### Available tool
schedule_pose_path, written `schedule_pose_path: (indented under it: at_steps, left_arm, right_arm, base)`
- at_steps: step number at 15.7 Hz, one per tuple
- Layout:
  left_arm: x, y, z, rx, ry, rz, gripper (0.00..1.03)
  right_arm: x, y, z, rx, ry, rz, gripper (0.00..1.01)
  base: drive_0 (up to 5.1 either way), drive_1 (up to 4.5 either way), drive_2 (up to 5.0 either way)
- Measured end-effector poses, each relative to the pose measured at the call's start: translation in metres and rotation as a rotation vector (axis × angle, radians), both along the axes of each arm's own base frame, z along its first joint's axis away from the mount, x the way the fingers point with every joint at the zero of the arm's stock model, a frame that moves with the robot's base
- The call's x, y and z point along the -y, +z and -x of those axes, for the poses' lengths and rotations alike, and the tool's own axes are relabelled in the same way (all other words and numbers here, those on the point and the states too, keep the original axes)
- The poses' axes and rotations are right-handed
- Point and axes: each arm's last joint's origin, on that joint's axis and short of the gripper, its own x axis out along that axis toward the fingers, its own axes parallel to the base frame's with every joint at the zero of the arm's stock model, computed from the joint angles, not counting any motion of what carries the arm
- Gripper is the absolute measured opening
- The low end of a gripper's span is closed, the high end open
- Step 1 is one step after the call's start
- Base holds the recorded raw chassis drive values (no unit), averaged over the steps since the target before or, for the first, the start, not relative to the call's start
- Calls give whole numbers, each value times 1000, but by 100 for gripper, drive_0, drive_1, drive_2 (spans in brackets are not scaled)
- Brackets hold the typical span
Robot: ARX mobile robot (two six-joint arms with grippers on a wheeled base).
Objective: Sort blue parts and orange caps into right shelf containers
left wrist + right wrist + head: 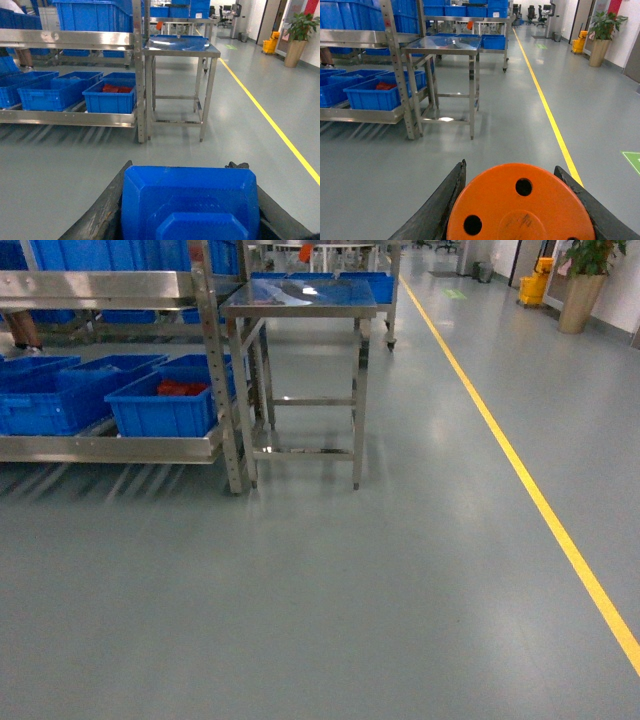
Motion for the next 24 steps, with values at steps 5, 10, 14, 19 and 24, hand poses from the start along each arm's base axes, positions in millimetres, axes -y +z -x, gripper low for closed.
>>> schedule_pose_path:
  at_steps: [5,10,14,19,24]
  left_arm:
    - [0,0,0,0,2,0,44]
    - [0,0,0,-1,0,0,44]
    - [0,0,0,-1,0,0,44]
    - [0,0,0,-1,0,0,44]
    - [0,0,0,1,0,0,44]
  right_arm:
    - [0,0,0,0,0,0,45]
    - [0,0,0,-3,0,0,45]
    - [0,0,0,0,0,0,45]
    - [0,0,0,-2,0,0,45]
    - [0,0,0,1,0,0,45]
  base:
    - [-67,193,-327]
    - [-12,421,-445]
    - [-12,421,-445]
    - [5,438,-428]
    - [17,450,-417]
